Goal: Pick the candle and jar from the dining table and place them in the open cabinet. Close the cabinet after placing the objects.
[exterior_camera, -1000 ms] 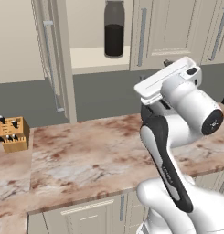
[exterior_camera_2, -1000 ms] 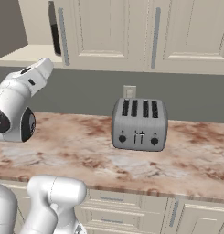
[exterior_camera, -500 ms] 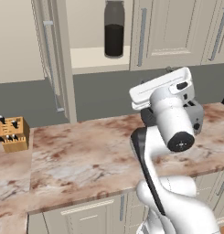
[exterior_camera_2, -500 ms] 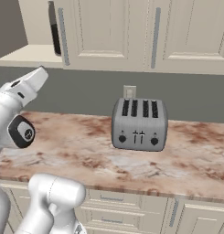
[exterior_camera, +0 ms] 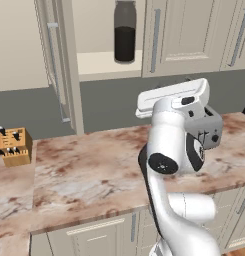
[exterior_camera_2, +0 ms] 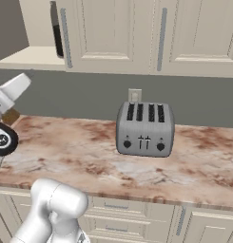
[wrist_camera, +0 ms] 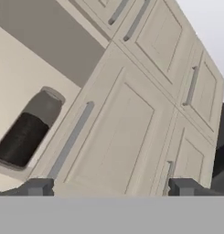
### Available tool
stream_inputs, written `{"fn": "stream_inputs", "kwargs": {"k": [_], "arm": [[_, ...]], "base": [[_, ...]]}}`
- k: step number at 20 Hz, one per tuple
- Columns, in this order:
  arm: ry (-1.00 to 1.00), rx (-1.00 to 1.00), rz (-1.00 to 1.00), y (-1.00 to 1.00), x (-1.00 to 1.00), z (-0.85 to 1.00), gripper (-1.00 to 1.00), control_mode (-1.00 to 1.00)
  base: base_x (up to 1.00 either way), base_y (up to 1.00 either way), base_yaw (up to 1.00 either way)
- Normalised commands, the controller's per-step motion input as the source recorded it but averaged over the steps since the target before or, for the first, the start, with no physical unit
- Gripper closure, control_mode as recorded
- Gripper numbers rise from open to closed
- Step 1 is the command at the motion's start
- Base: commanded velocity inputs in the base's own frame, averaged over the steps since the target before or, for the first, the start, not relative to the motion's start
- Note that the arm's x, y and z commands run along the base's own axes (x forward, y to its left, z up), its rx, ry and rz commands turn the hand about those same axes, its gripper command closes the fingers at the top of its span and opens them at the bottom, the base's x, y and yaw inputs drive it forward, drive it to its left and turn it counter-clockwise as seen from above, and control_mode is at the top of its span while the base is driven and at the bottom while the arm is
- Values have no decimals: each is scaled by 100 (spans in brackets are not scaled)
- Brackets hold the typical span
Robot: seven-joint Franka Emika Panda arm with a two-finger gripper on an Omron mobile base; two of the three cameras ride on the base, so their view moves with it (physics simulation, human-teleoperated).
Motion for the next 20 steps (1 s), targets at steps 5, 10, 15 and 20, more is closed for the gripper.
{"fn": "stream_inputs", "kwargs": {"k": [5,10,15,20], "arm": [[-15,0,-13,0,-71,-6,-100,-100],[0,-1,-1,2,-52,-45,-100,-100],[0,0,0,0,-75,-64,-100,-100],[-5,0,0,-7,-72,-42,-100,-100]], "base": [[0,0,0],[0,0,0],[0,0,0],[0,0,0]]}}
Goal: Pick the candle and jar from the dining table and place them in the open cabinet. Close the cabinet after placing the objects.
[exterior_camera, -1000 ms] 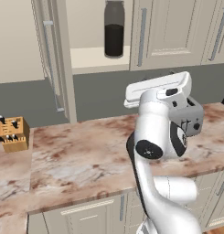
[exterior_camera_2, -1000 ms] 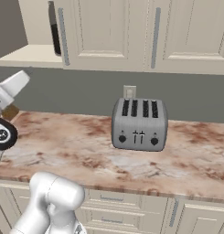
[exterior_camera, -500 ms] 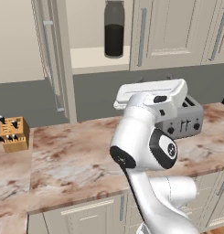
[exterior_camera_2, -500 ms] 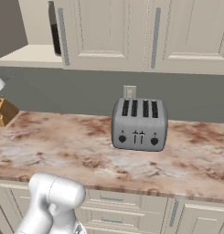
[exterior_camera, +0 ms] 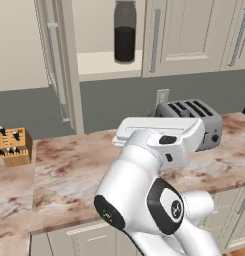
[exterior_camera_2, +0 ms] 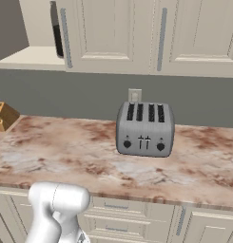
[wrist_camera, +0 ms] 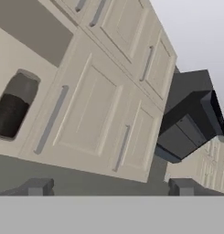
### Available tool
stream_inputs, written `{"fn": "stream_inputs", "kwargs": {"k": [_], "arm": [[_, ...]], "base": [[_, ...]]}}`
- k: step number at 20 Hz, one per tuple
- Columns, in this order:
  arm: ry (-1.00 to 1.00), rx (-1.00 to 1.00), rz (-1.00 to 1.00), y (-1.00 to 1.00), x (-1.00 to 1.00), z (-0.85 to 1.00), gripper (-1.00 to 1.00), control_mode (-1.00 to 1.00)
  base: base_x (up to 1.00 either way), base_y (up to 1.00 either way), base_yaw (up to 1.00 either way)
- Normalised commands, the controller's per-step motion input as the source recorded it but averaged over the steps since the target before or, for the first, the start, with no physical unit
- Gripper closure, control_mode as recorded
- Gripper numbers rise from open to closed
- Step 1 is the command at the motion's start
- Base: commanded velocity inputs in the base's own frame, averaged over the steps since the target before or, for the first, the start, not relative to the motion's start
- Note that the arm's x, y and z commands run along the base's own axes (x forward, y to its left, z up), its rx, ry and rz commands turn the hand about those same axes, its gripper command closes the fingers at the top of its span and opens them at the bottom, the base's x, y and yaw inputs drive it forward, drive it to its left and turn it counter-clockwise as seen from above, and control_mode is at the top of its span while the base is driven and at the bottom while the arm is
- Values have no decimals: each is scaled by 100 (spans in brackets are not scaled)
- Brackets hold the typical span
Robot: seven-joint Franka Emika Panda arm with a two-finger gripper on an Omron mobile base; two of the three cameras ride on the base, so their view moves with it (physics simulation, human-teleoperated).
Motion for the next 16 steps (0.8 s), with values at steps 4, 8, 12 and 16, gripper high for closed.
{"fn": "stream_inputs", "kwargs": {"k": [4,8,12,16], "arm": [[-9,-1,0,8,-34,-6,-100,-100],[-5,-10,0,38,-17,0,-100,-100],[-3,-14,0,48,-23,-5,-100,-100],[0,-15,0,61,-13,-6,-100,-100]], "base": [[0,0,0],[0,0,0],[0,0,0],[0,0,0]]}}
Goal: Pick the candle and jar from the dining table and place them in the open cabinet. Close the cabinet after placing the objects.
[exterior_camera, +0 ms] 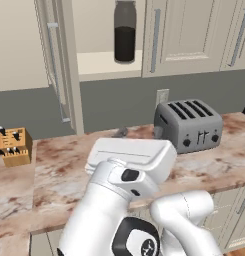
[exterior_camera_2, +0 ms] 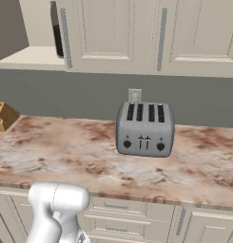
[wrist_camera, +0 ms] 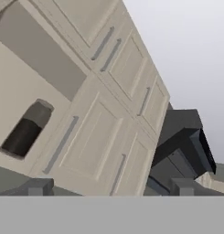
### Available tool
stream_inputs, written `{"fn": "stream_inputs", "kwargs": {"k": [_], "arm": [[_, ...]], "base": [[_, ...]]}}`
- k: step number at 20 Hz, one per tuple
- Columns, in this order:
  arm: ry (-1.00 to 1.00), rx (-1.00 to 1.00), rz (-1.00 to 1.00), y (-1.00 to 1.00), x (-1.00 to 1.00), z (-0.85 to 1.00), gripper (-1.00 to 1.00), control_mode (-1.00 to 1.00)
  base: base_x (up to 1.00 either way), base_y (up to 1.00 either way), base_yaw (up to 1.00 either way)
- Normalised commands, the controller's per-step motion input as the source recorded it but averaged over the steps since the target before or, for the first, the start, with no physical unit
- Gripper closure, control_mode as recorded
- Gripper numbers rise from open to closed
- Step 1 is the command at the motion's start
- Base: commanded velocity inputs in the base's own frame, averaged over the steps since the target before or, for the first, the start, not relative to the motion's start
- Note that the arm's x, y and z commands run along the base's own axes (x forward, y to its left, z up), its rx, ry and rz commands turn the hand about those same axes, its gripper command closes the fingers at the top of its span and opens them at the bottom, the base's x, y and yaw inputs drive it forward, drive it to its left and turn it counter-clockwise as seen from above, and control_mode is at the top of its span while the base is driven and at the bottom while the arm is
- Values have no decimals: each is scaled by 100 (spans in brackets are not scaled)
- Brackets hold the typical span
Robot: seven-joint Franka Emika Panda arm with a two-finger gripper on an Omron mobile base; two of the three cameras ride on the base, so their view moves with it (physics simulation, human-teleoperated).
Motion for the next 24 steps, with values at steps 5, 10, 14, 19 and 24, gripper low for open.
{"fn": "stream_inputs", "kwargs": {"k": [5,10,14,19,24], "arm": [[0,-16,0,62,-10,-6,-100,-100],[6,-17,0,88,8,-14,-100,-100],[8,-15,0,90,19,-14,-100,-100],[13,-8,0,77,38,-8,-100,-100],[20,-2,-3,49,50,-3,-100,-100]], "base": [[0,0,0],[0,0,0],[0,0,0],[0,0,0],[0,0,0]]}}
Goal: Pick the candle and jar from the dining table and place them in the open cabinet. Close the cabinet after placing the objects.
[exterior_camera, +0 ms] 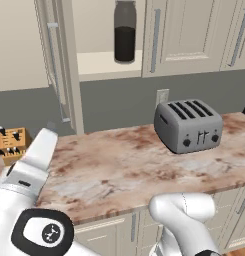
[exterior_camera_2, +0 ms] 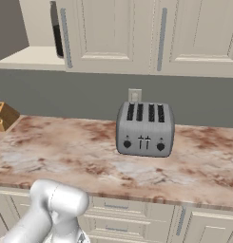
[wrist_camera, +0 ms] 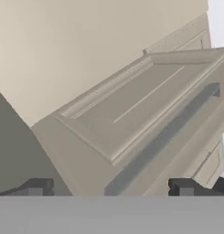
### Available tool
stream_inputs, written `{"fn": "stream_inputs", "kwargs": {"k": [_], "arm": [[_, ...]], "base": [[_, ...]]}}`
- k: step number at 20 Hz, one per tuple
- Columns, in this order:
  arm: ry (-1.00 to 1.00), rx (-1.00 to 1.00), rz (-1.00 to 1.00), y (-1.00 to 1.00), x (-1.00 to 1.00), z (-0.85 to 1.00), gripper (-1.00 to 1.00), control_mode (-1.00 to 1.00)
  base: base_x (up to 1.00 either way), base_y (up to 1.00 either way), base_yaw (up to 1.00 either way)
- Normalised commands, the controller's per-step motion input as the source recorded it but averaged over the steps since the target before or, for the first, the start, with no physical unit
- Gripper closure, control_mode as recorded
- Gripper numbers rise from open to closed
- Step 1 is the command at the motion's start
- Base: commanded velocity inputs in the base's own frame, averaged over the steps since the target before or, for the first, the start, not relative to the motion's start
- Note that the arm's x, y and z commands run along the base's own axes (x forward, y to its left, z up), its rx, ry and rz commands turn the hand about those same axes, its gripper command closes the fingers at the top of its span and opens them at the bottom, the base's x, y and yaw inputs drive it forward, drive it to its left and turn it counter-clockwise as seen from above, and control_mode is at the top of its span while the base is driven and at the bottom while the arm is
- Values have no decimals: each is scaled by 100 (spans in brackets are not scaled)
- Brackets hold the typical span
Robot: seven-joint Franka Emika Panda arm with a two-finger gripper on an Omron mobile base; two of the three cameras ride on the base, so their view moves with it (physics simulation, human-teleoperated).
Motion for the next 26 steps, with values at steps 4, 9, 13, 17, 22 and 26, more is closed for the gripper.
{"fn": "stream_inputs", "kwargs": {"k": [4,9,13,17,22,26], "arm": [[9,-3,-3,23,22,0,-100,-100],[10,0,-1,3,30,-1,-100,-100],[9,0,-2,-1,21,-4,-100,-100],[8,0,-2,-3,46,-8,-100,-100],[8,0,-3,5,63,-5,-100,-100],[0,0,-5,0,4,0,-100,-100]], "base": [[0,0,0],[0,0,0],[0,0,0],[0,0,0],[0,0,0],[0,0,0]]}}
